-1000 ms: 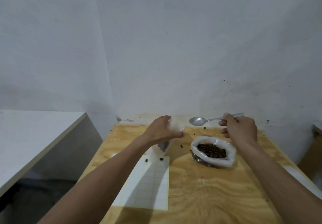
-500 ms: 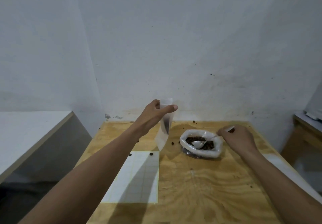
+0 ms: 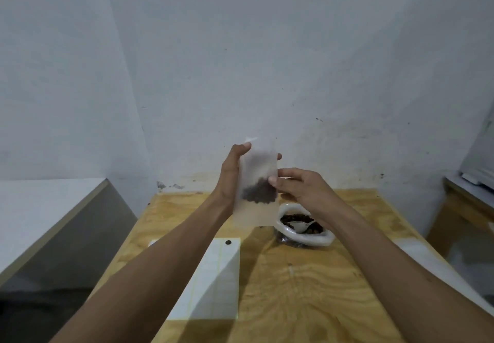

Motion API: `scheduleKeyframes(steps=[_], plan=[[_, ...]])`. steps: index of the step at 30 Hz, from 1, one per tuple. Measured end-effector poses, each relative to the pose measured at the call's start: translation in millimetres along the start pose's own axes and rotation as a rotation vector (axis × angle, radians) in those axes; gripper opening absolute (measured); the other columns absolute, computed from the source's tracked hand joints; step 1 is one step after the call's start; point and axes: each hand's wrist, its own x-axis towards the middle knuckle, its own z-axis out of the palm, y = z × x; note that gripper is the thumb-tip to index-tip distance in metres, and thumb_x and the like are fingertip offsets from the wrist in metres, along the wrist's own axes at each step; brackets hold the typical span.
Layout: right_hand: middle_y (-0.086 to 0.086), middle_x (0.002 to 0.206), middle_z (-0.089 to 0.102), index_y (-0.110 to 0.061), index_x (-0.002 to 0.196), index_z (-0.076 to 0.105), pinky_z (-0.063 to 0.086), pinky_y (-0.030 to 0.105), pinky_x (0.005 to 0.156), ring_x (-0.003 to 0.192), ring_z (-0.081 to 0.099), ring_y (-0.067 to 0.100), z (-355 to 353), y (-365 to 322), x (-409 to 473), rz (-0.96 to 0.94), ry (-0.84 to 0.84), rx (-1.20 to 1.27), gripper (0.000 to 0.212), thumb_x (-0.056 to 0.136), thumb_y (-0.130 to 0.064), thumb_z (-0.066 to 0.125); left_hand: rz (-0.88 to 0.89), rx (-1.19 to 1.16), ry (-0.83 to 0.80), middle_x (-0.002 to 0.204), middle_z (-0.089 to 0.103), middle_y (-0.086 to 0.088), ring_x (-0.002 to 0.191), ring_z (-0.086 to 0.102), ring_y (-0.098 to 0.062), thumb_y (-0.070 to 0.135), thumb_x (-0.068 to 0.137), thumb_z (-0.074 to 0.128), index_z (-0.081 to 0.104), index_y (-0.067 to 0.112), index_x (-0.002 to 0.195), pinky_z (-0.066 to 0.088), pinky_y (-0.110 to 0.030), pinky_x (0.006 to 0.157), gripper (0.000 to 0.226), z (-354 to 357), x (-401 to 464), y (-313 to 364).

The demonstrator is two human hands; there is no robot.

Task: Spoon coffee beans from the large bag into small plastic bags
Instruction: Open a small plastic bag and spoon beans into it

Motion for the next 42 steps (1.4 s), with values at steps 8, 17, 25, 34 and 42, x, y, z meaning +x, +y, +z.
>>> scheduleKeyframes(steps=[8, 17, 25, 34, 42], plan=[[0.011, 0.085, 0.073, -0.005, 0.091, 0.07, 0.061, 0.029, 0.066, 0.074, 0.072, 0.018, -3, 9, 7, -0.022, 0.168, 0.153, 0.018, 0.081, -0.013, 0.084, 0.26, 0.295, 0.342, 0.084, 0.074, -0.009, 0.071, 0.064, -0.022, 0.028, 0.094, 0.07, 0.075, -0.002, 0.092, 0.055, -0.034, 0.072, 0.03, -20, 2, -6], [0.003, 0.104, 0.076, -0.013, 0.108, 0.072, 0.062, 0.029, 0.078, 0.092, 0.074, 0.015, 1, -4, 17, -0.072, 0.085, 0.05, 0.034, 0.081, -0.028, 0.084, 0.25, 0.359, 0.455, 0.073, 0.074, -0.009, 0.054, 0.06, -0.01, 0.018, 0.089, 0.076, 0.076, -0.003, 0.092, 0.055, -0.026, 0.061, 0.021, -23, -1, 0], [0.003, 0.086, 0.075, -0.007, 0.095, 0.078, 0.056, 0.023, 0.06, 0.07, 0.07, 0.011, 11, -20, 32, -0.031, 0.069, -0.001, 0.029, 0.076, -0.026, 0.088, 0.245, 0.407, 0.465, 0.059, 0.069, 0.0, 0.052, 0.058, -0.011, 0.018, 0.09, 0.076, 0.076, 0.001, 0.082, 0.05, -0.019, 0.055, 0.018, -31, -11, 2], [-0.003, 0.086, 0.079, -0.019, 0.079, 0.082, 0.061, 0.036, 0.079, 0.083, 0.072, 0.017, 35, -27, 43, 0.031, 0.067, -0.103, 0.016, 0.068, -0.024, 0.091, 0.222, 0.451, 0.434, 0.051, 0.064, 0.006, 0.049, 0.053, -0.008, 0.017, 0.092, 0.073, 0.073, 0.01, 0.071, 0.048, -0.014, 0.056, 0.022, -39, -20, 2], [0.009, 0.087, 0.079, -0.007, 0.091, 0.081, 0.058, 0.03, 0.065, 0.08, 0.075, 0.021, 45, -23, 51, 0.066, 0.006, -0.082, 0.02, 0.077, -0.019, 0.086, 0.188, 0.445, 0.501, 0.05, 0.063, 0.002, 0.045, 0.053, -0.009, 0.015, 0.09, 0.075, 0.074, 0.003, 0.073, 0.049, -0.016, 0.052, 0.021, -59, -20, 10]])
